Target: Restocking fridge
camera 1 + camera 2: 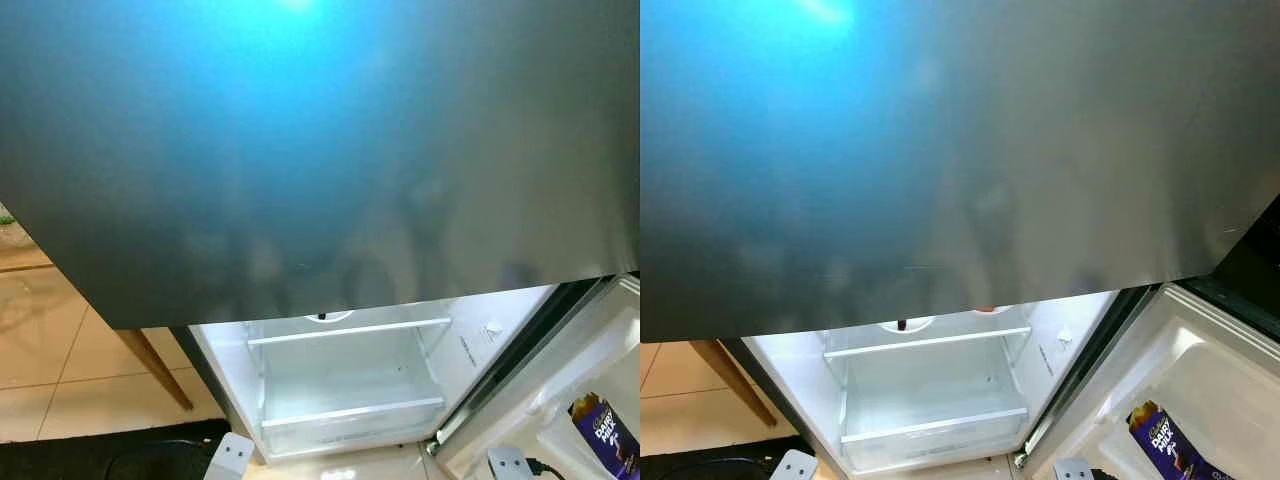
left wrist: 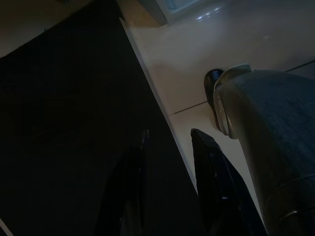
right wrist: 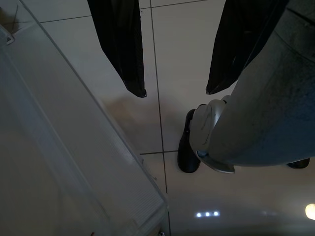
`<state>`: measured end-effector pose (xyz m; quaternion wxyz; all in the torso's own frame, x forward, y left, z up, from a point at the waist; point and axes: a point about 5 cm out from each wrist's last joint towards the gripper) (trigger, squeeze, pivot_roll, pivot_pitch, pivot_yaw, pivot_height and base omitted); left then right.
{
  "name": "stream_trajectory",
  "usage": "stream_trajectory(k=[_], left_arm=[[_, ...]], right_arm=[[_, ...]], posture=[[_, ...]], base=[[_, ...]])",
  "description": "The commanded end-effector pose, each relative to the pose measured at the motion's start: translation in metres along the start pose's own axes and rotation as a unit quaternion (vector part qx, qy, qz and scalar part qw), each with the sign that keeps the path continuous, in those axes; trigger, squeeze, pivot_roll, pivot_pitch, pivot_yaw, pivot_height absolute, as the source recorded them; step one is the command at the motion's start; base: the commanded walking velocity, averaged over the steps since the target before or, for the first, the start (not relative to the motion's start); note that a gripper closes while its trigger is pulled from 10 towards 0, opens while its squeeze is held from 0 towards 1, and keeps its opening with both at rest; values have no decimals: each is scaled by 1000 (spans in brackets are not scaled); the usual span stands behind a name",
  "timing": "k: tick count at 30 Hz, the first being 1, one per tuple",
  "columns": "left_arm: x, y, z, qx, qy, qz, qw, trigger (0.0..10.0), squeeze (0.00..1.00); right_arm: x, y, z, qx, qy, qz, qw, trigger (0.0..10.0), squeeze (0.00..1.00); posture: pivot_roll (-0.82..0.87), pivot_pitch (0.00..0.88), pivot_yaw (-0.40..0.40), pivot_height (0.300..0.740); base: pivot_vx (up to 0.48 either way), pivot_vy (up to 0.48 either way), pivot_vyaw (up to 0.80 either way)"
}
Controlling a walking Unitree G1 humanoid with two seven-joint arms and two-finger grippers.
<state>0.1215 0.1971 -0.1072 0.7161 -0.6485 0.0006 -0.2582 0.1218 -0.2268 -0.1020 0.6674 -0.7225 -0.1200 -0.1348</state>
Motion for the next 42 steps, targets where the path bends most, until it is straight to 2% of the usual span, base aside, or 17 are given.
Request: stream_trajectory(k=[1, 15, 24, 33, 36, 42], left_arm=[[-5, 0, -7, -11, -7, 8, 1000, 10000, 0], [-3, 0, -8, -12, -11, 6, 1000, 10000, 0], [-4, 0, -10, -15, -13, 8, 1000, 10000, 0], [-6, -1, -1, 0, -21, 9, 1000, 10000, 0], [-9, -1, 3, 4, -18, 12, 1000, 10000, 0], [-5, -2, 13, 16, -19, 9, 1000, 10000, 0]], right_arm=[[-1, 0, -2, -1, 0, 2, 1000, 10000, 0], [0, 0, -2, 1, 0, 1, 1000, 10000, 0], [1, -1, -7, -5, 4, 0, 1000, 10000, 0], [-1, -1, -10, -11, 9, -1, 1000, 10000, 0], [-5, -1, -6, -10, 19, 2, 1000, 10000, 0], [-11, 0, 4, 4, 9, 11, 1000, 10000, 0]], posture=[[-31, 19, -26, 740], [-36, 21, -27, 740], [-58, 16, -29, 740], [-54, 23, -8, 740], [-53, 38, 2, 740], [-27, 34, -10, 740]], base=[[0, 0, 0], [0, 0, 0], [0, 0, 0], [0, 0, 0], [0, 0, 0], [0, 0, 0]])
Point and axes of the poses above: a point about 5 cm out from each wrist's last joint towards the gripper, its own y axis pointing out of the wrist towards the gripper, its own x axis along the axis of the wrist's last joint, z = x × y, and after that the axes turned 6 degrees about y, right-handed
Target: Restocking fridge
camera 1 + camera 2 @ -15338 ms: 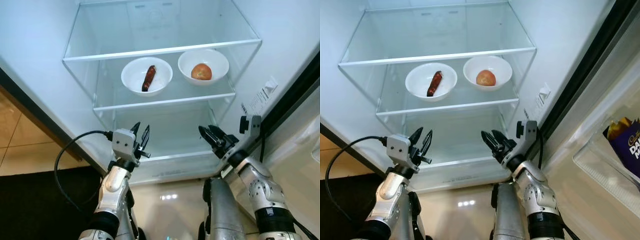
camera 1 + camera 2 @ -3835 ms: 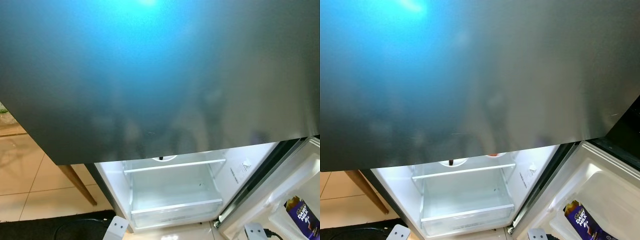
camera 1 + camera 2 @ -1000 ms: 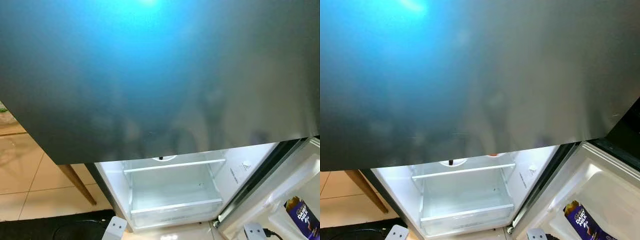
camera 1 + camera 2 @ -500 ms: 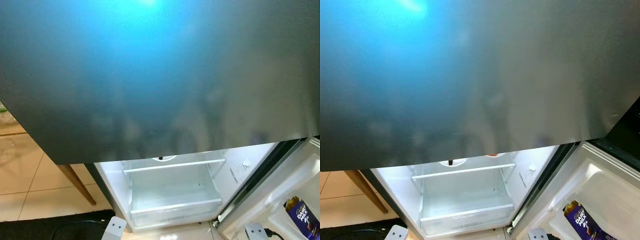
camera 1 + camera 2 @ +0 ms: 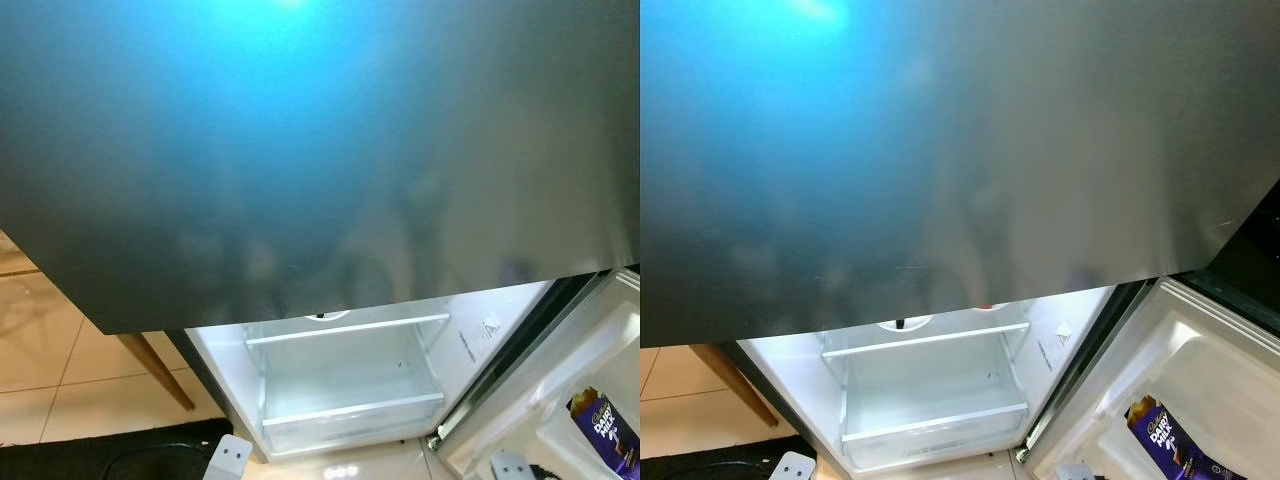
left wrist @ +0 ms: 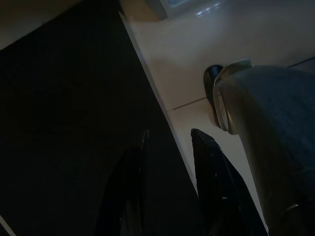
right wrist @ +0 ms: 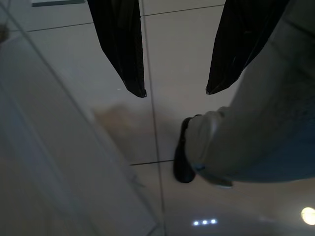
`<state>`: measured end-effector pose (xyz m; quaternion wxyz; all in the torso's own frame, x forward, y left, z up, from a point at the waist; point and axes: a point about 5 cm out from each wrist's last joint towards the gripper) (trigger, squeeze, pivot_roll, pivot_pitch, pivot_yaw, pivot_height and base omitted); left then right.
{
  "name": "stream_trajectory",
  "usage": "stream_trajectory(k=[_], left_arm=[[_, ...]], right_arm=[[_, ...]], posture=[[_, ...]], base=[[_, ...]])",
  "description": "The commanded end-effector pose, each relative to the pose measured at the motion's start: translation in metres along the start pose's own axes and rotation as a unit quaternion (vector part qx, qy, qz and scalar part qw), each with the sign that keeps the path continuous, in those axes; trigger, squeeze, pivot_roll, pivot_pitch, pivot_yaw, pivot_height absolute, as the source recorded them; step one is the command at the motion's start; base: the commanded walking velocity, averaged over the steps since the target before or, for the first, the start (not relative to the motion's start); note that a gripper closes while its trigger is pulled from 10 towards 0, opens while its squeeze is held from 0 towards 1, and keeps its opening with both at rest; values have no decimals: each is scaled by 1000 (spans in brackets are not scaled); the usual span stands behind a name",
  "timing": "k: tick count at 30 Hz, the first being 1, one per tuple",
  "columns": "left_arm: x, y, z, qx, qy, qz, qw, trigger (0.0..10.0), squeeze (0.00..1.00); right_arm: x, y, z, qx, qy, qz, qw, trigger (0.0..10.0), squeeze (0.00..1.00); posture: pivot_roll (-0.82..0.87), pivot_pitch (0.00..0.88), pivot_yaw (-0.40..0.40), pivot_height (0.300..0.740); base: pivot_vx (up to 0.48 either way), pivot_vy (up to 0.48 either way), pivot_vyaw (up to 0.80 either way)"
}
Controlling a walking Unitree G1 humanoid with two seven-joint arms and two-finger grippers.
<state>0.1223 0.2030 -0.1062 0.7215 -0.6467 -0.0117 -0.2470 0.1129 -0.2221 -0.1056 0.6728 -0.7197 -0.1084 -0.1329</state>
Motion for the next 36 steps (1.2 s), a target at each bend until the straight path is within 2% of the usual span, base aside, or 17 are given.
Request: stream_trajectory(k=[1, 5, 6, 7, 10, 14, 18, 19, 23, 24, 26, 33, 36], left_arm=[[0, -1, 10, 15, -10, 2, 1000, 10000, 0], [20, 0, 18, 26, -30, -25, 999, 10000, 0], [20, 0, 18, 26, -30, -25, 999, 10000, 0], [16, 0, 18, 28, -24, -16, 999, 10000, 0], [12, 0, 19, 32, -26, -9, 999, 10000, 0], [10, 0, 15, 32, -38, -8, 999, 10000, 0], [3, 0, 6, 17, -18, 5, 1000, 10000, 0], [2, 0, 2, 6, 5, 7, 1000, 10000, 0], [3, 0, 1, -2, 33, 6, 999, 10000, 0], [4, 0, 4, -9, 54, 8, 998, 10000, 0], [6, 0, 9, -6, 56, 8, 998, 10000, 0], [13, 0, 13, 4, 50, -1, 999, 10000, 0], [16, 1, 11, 11, -12, -9, 1000, 10000, 0]], right_arm=[[0, 0, -1, 0, -2, 1, 1000, 10000, 0], [18, 0, -4, -5, -11, -16, 1000, 10000, 0], [18, 0, -4, -5, -11, -16, 1000, 10000, 0], [30, 1, -2, -5, 3, -32, 999, 10000, 0], [32, 1, 1, 0, 0, -35, 999, 10000, 0], [24, 1, -2, -1, -14, -23, 1000, 10000, 0], [21, -1, -12, -17, 6, -23, 1000, 10000, 0], [25, -2, -19, -26, 29, -33, 999, 10000, 0], [26, -3, -24, -32, 22, -35, 999, 10000, 0], [25, -3, -26, -40, 28, -34, 998, 10000, 0], [24, -3, -26, -41, 43, -34, 998, 10000, 0], [15, -2, -21, -32, 15, -18, 999, 10000, 0], [16, -3, -25, -27, -15, -15, 999, 10000, 0]], posture=[[-14, 31, -18, 740], [5, 38, -13, 740], [5, 38, -13, 740], [3, 40, -16, 740], [12, 41, -28, 740], [9, 42, -26, 740], [-32, 51, 9, 740], [-40, 67, 17, 740], [-52, 71, 28, 740], [-73, 48, 31, 740], [-63, 30, 23, 740], [-38, 0, -18, 740], [-47, 0, -22, 740]], base=[[0, 0, 0], [0, 0, 0], [0, 0, 0], [0, 0, 0], [0, 0, 0], [0, 0, 0], [0, 0, 0], [0, 0, 0], [0, 0, 0], [0, 0, 0], [0, 0, 0], [0, 0, 0], [0, 0, 0]])
Point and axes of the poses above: a point about 5 cm out from each wrist's last joint towards the gripper, its own y axis pointing out of the wrist towards the gripper, its own x axis along the axis of the wrist's last joint, z = x × y, and after that the axes turned 6 degrees about y, right-handed
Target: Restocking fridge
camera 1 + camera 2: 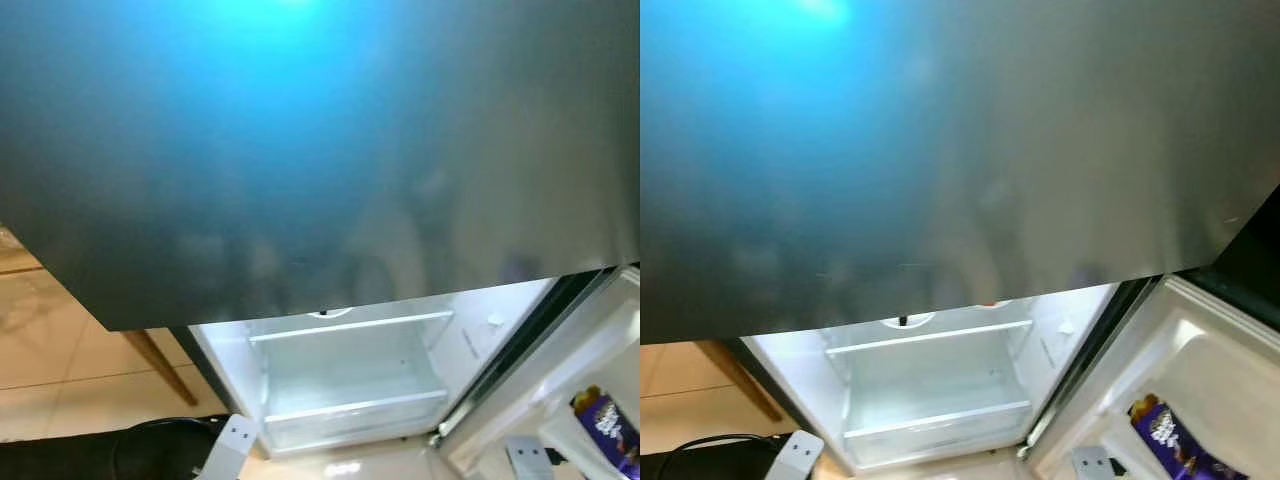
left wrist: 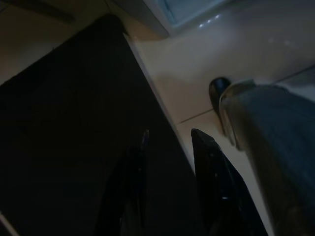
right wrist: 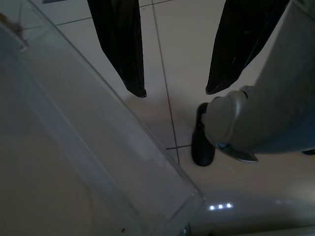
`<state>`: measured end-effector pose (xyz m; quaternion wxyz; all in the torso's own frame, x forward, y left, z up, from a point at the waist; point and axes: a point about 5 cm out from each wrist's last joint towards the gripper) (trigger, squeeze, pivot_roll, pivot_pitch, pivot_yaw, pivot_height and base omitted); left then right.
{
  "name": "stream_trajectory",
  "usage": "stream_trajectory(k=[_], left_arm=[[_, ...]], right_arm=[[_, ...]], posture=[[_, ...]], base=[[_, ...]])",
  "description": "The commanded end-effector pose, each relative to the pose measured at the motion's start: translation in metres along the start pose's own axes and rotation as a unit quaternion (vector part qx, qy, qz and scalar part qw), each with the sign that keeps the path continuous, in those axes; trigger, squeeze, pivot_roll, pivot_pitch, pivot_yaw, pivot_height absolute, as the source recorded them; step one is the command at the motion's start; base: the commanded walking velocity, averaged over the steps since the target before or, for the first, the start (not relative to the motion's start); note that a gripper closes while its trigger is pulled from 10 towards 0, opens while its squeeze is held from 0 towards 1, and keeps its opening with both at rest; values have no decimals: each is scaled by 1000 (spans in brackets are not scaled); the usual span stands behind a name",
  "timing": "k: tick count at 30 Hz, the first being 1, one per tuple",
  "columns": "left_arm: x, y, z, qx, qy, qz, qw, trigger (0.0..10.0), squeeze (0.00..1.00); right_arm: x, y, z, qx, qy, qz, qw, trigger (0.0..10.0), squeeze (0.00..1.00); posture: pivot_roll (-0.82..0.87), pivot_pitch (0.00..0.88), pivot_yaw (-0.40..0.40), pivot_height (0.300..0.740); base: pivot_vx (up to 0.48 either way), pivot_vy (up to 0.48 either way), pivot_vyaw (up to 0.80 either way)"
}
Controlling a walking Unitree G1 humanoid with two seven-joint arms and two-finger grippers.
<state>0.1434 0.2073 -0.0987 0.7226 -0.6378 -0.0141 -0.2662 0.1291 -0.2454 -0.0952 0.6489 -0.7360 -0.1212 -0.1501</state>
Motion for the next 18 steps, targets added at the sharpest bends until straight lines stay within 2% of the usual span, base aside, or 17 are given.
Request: stream_trajectory(k=[1, 4, 8, 14, 18], left_arm=[[-3, 0, -2, 3, -35, 5, 999, 10000, 0], [-7, 0, -7, -6, -5, 13, 1000, 10000, 0], [-7, 0, -8, -6, -22, 15, 1000, 10000, 0], [10, 2, -8, -11, 2, -6, 1000, 10000, 0], [11, 2, -8, -12, 5, -8, 1000, 10000, 0]], right_arm=[[-2, -1, -3, 2, -21, 6, 1000, 10000, 0], [2, 0, -4, -3, -28, 2, 1000, 10000, 0], [13, 0, -4, -1, -24, -13, 1000, 10000, 0], [19, 2, 8, 10, -43, -15, 999, 10000, 0], [20, 2, 14, 16, -44, -16, 999, 10000, 0]], posture=[[-50, 0, -23, 740], [-65, 0, -24, 740], [-63, 0, -12, 740], [-29, 0, -13, 740], [-24, 0, -14, 740]], base=[[0, 0, 0], [0, 0, 0], [0, 0, 0], [0, 0, 0], [0, 0, 0]])
Point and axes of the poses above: a point about 5 cm out from each wrist's last joint towards the gripper, its own y axis pointing out of the wrist towards the gripper, its own x axis along the axis of the wrist's last joint, z = x × y, and after that the axes turned 6 degrees about y, right-handed
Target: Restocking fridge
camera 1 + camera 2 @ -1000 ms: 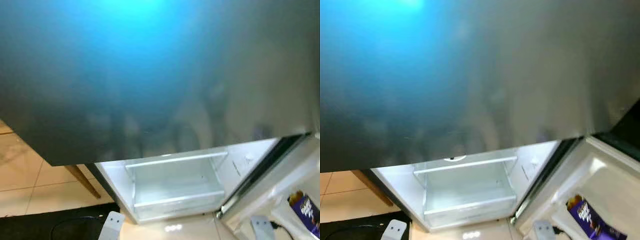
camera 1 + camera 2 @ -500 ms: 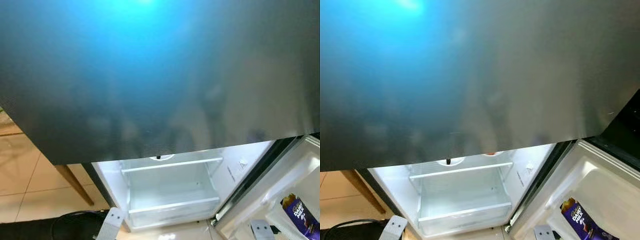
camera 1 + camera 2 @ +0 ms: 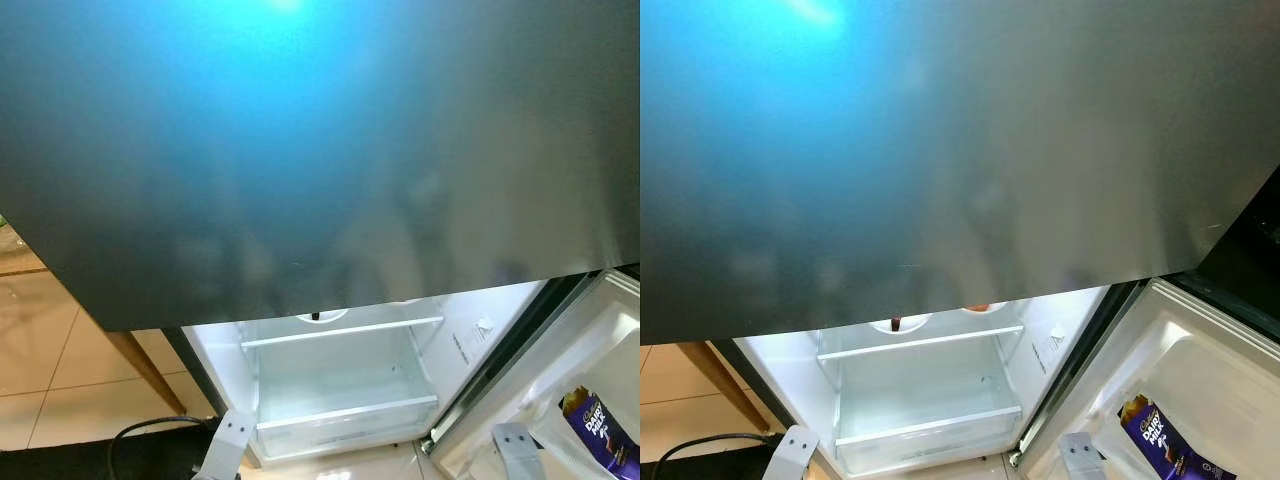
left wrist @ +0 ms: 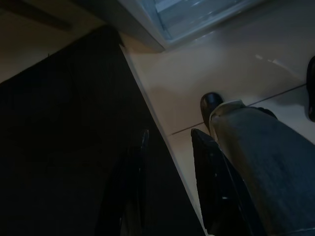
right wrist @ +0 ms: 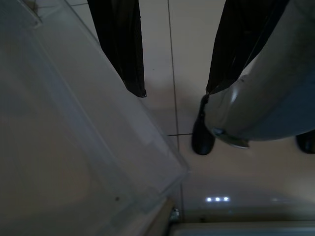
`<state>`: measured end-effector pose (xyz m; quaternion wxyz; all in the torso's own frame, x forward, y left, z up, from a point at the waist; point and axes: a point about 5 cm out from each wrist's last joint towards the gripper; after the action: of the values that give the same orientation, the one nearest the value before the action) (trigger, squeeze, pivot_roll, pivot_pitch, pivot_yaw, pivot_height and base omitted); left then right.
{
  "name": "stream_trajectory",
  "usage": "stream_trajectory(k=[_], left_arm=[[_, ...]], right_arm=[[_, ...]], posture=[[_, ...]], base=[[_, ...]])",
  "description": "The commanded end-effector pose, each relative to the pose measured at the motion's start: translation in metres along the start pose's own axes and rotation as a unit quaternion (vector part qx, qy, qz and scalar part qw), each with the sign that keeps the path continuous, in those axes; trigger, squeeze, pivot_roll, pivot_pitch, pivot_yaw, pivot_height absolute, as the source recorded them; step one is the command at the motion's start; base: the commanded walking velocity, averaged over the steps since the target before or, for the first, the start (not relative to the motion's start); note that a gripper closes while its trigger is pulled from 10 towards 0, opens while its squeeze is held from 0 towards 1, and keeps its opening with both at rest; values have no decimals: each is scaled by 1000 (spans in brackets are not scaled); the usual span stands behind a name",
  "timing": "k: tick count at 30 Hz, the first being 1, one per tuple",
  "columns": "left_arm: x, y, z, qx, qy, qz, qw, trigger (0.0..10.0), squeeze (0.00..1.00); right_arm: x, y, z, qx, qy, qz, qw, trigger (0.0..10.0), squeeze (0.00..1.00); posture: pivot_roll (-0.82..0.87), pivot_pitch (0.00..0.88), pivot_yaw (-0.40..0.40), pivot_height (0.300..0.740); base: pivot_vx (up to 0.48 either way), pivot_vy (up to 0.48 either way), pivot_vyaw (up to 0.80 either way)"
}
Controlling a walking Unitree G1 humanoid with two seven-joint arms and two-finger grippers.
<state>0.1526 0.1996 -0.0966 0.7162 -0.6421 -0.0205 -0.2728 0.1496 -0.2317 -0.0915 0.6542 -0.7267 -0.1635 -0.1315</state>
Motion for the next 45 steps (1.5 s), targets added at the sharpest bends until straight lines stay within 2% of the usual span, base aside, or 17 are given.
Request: stream_trajectory(k=[1, 5, 9, 18, 24, 32, 45], left_arm=[[-1, 0, -3, -7, 8, 3, 1000, 10000, 0], [-10, -1, -2, -9, 10, 12, 1000, 10000, 0], [-12, -1, -3, -13, 4, 10, 1000, 10000, 0], [-8, -1, -1, -7, 20, 8, 1000, 10000, 0], [6, 0, 4, -3, 28, -6, 1000, 10000, 0], [12, 1, 3, -5, 32, -14, 999, 10000, 0], [-9, 0, -10, -18, 29, 13, 999, 10000, 0]], right_arm=[[0, 0, 3, 2, -5, 2, 1000, 10000, 0], [-5, 1, 16, 18, -12, 9, 1000, 10000, 0], [-8, 2, 20, 25, -20, 14, 999, 10000, 0], [-1, 2, 17, 19, -14, 7, 1000, 10000, 0], [11, 3, 16, 13, 1, -10, 1000, 10000, 0], [9, 3, 19, 15, 6, -6, 1000, 10000, 0], [0, 2, 22, 20, 8, 5, 1000, 10000, 0]], posture=[[-23, 0, -13, 740], [-2, 0, -16, 740], [7, 0, -16, 740], [-2, 0, -15, 740], [-13, 0, 6, 740], [-4, 0, 7, 740], [-5, 0, 1, 740]], base=[[0, 0, 0], [0, 0, 0], [0, 0, 0], [0, 0, 0], [0, 0, 0], [0, 0, 0], [0, 0, 0]])
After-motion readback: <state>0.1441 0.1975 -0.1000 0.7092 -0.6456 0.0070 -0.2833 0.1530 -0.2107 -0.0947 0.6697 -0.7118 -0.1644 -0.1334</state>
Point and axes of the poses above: a point about 5 cm out from each wrist's last joint towards the gripper, its own y axis pointing out of the wrist towards the gripper, its own x axis along the axis of the wrist's last joint, z = x × y, and after that the axes turned 6 degrees about y, right-handed
